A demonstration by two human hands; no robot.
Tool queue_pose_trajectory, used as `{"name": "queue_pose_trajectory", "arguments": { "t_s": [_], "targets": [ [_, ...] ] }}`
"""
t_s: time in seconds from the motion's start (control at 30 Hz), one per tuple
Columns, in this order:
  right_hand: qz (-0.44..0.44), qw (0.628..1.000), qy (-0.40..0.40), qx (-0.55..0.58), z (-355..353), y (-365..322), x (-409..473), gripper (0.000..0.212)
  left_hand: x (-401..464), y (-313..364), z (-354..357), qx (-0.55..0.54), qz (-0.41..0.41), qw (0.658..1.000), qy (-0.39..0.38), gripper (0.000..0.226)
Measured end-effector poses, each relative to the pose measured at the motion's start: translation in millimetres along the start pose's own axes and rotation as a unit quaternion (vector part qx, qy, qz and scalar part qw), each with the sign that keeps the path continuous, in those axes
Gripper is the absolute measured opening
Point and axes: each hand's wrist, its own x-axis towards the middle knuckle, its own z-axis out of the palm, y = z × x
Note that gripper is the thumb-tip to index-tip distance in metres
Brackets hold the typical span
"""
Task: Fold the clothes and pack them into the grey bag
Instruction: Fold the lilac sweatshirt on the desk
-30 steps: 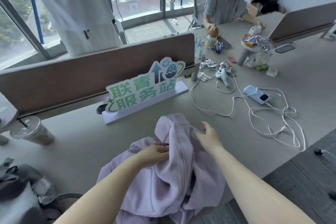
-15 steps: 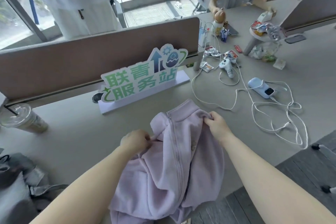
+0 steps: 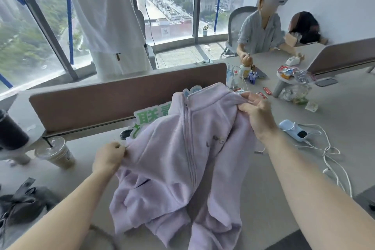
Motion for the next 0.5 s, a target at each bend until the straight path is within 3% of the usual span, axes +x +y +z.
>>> {"name": "queue_pose_trajectory", "arguments": {
  "t_s": [0.1, 0.17, 0.23, 0.33, 0.4, 0.5],
  "targets": [
    [0.025, 0.994, -0.081, -0.065, 20, 12, -14, 0.026, -23, 3, 5, 0.129, -0.042, 0.98, -0.146, 0.023],
    [0.067, 0.981, -0.149, -0.106, 28, 30, -25, 0.035, -30, 4, 16, 0.137, -0.027, 0.973, -0.183, 0.034],
    [0.091, 0.966, -0.193, -0.149, 31, 47, -38, 0.033, -32, 9, 31, 0.07, 0.023, 0.98, -0.182, 0.038],
    [0.078, 0.967, -0.175, -0.166, 27, 61, -50, 0.025, -33, 21, 52, -0.018, 0.104, 0.978, -0.179, 0.021],
    [0.074, 0.977, -0.152, -0.128, 19, 64, -53, 0.026, -31, 24, 63, -0.005, 0.142, 0.973, -0.181, 0.024],
    [0.113, 0.984, -0.128, -0.057, 6, 66, -55, 0.023, -34, 33, 79, 0.096, 0.231, 0.958, -0.141, 0.03]
  ]
}}
